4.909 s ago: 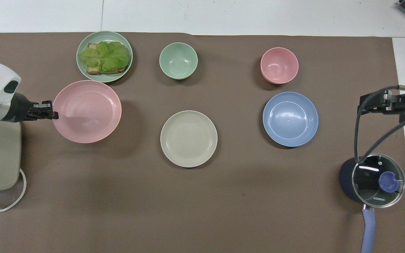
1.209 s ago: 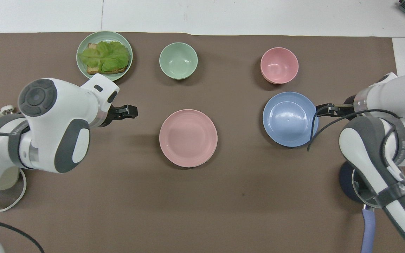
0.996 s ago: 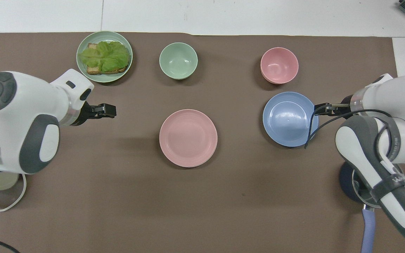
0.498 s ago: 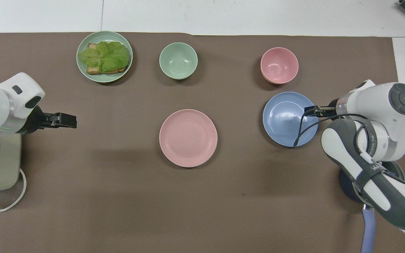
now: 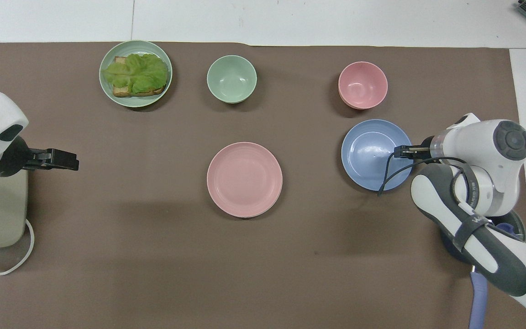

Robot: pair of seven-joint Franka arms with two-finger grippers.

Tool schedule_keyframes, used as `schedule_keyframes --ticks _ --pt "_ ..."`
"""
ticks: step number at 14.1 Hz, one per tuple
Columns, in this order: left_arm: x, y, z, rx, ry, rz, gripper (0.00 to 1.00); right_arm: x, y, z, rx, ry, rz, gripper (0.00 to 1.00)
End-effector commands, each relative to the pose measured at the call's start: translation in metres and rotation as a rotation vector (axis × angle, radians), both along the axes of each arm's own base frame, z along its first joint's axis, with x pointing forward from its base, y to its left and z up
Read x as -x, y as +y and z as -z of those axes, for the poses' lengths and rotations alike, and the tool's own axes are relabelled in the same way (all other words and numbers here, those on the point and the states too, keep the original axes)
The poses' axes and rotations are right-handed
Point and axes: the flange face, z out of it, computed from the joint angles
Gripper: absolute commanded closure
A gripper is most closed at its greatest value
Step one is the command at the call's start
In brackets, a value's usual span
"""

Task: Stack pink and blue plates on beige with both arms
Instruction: 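Carry the blue plate with the right gripper over the pink plate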

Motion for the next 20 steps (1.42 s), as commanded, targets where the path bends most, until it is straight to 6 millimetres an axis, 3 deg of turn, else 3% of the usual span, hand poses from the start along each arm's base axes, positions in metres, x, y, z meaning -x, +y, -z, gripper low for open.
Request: schedule_keyframes --ticks 1,3,4,6,9,11,13,17,20 --pt "0.008 0.002 -0.045 -0.035 0.017 0.020 0.00 0.002 -0.005 -0.007 -0.006 -0.017 -0.003 1.00" --pt "0.017 0.003 -0.076 -0.043 0.028 0.021 0.00 0.001 -0.004 -0.019 -0.002 -0.030 -0.006 1.00" --pt "0.019 0.003 -0.082 -0.043 0.031 0.020 0.00 0.002 -0.003 -0.031 0.002 -0.039 -0.010 1.00" --pt "0.022 0.000 -0.082 -0.042 0.040 0.026 0.00 0.005 0.006 -0.055 0.009 -0.023 -0.032 1.00" --pt "0.024 0.001 -0.086 -0.037 0.033 0.022 0.00 0.012 0.020 -0.107 -0.018 0.014 -0.017 1.00" --pt "0.024 0.003 -0.086 -0.032 0.027 0.016 0.00 0.015 0.041 -0.138 -0.084 0.035 -0.012 1.00" --pt "0.024 0.003 -0.086 -0.029 0.018 0.019 0.00 0.022 0.076 -0.161 -0.108 0.040 -0.028 1.00" --pt "0.025 -0.001 -0.087 -0.030 0.024 0.020 0.00 0.024 0.159 -0.184 -0.138 0.006 0.032 1.00" --pt "0.025 0.005 -0.087 -0.029 0.023 0.009 0.00 0.028 0.213 -0.184 -0.169 0.000 0.058 1.00"
